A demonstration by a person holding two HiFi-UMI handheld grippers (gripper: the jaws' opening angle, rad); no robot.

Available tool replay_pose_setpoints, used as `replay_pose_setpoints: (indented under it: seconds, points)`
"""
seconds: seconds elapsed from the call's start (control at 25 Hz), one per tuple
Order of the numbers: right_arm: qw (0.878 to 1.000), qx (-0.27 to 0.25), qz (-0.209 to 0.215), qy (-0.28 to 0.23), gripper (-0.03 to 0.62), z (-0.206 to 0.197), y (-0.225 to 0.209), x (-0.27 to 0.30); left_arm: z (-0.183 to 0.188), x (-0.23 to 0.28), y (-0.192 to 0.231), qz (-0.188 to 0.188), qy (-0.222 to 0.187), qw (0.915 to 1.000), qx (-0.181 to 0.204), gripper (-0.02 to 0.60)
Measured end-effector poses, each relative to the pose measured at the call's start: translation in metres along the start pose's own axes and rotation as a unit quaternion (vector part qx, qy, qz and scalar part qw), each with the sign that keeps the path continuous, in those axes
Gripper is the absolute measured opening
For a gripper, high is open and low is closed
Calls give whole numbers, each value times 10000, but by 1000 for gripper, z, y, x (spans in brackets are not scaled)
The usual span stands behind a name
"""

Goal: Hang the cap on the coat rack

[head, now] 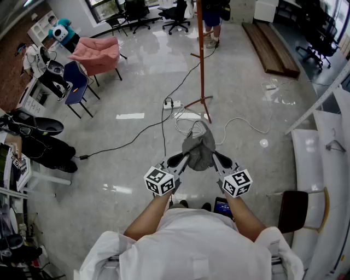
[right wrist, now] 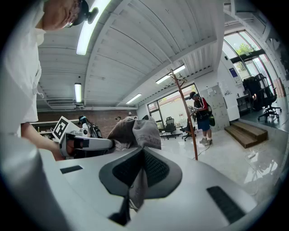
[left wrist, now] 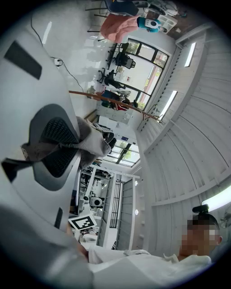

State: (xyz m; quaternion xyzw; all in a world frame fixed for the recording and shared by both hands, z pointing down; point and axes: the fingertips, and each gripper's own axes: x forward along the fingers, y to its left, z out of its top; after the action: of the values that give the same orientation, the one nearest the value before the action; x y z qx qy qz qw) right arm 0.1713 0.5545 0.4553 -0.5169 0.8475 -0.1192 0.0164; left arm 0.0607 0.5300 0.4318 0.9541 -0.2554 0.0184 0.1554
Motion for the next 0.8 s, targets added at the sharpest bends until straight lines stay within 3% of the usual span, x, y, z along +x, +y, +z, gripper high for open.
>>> replay_pose_setpoints:
  seconds: [0.28, 0.8]
  points:
    - [9999, 5, 80, 77, 26, 0, 36, -7, 9, -31, -4, 6, -57, 10000, -71, 43]
    - [9999, 75, 67, 38, 26, 0, 49, -22, 4, -51, -21, 27, -146, 9999, -63, 43]
